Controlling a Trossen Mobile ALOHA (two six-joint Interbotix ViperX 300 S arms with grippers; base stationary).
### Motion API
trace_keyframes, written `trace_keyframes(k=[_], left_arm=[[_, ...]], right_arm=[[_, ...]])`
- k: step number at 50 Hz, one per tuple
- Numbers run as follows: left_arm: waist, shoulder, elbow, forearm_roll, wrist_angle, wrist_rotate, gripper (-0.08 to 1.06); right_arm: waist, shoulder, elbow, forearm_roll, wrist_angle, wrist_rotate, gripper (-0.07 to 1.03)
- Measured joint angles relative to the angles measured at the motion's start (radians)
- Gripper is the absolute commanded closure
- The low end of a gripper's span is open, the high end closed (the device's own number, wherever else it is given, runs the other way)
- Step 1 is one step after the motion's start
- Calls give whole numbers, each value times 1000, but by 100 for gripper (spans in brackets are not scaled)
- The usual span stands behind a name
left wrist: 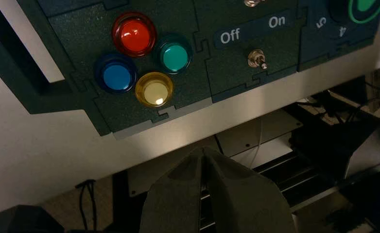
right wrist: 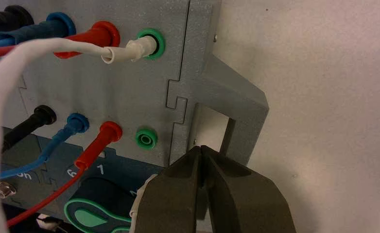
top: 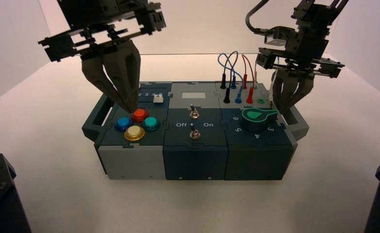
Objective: Flip the bottom switch on with the left gripper.
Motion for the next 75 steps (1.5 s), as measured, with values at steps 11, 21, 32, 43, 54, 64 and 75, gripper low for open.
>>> trace_keyframes(k=[11, 21, 32, 43, 54, 64, 75], left_arm=[[-2, 35, -48, 2, 5, -49, 101], [-17, 98, -78, 6, 12, -97, 101], [-92, 209, -146, 11, 9, -146, 101], [-124, 284, -199, 18, 8, -193, 101], [-141, 281, -201, 23, 9, -239, 101], [-163, 285, -201, 31, 0, -259, 101], [-184, 324, -201, 34, -21, -261, 101]], right_arm=[[0, 0, 0, -8, 0, 5, 99], [2, 0, -2, -11, 3, 6, 99], [2, 0, 2, -17, 3, 6, 99], [3, 0, 2, -18, 3, 6, 99], [3, 0, 0, -23, 6, 6, 99], [3, 0, 0, -25, 6, 6, 99], [2, -3, 0, -25, 6, 6, 99]])
